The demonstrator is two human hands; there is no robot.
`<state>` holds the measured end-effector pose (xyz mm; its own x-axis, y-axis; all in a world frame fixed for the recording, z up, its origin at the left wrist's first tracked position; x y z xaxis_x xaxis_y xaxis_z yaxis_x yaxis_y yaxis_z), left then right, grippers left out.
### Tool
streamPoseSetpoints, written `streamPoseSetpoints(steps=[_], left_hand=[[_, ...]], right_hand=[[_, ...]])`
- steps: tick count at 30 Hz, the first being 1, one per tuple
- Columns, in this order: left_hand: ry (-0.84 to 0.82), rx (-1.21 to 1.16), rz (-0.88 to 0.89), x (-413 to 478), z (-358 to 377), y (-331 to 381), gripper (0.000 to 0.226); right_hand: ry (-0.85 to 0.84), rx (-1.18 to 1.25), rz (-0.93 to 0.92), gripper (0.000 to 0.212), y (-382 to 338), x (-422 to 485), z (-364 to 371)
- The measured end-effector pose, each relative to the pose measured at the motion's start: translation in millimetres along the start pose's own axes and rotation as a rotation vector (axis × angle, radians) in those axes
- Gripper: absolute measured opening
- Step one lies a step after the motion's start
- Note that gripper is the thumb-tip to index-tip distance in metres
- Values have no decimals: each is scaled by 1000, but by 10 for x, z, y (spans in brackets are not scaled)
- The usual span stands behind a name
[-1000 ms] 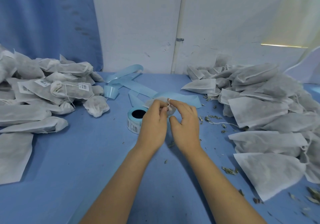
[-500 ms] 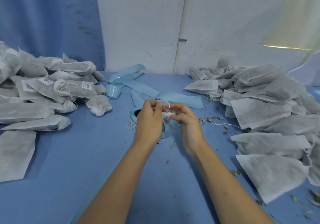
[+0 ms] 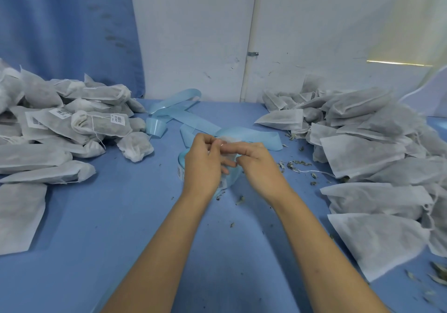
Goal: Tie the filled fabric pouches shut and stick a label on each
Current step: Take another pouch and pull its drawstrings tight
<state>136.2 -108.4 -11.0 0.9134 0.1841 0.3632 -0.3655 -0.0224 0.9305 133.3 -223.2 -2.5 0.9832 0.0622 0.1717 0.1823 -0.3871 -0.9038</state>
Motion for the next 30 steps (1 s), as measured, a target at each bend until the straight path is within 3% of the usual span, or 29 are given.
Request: streamPoseSetpoints(steps=[4, 13, 21, 30], left_hand=[[2, -31, 34, 15, -22, -11, 19], [-22, 208, 162, 12, -113, -39, 14], [-79, 160, 140, 6, -79, -59, 14], [-102, 139, 112, -17, -45, -78, 16]], right_hand=[[-29, 152, 44, 47, -49, -39, -39], [-67, 228, 87, 47, -9, -41, -134], [-72, 682, 143, 32, 110, -36, -115], [36, 952, 144, 21, 144, -41, -142]])
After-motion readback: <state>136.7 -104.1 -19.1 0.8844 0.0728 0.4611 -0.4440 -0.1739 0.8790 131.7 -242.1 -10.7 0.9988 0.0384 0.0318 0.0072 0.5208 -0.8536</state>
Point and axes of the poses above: each hand's wrist, its own x-axis towards the middle knuckle, its own z-axis out of the palm, y = z × x, the point moved 5 cm from there along x, towards the middle knuckle, and after that the axes turned 8 degrees about z, right-handed, at the moved point
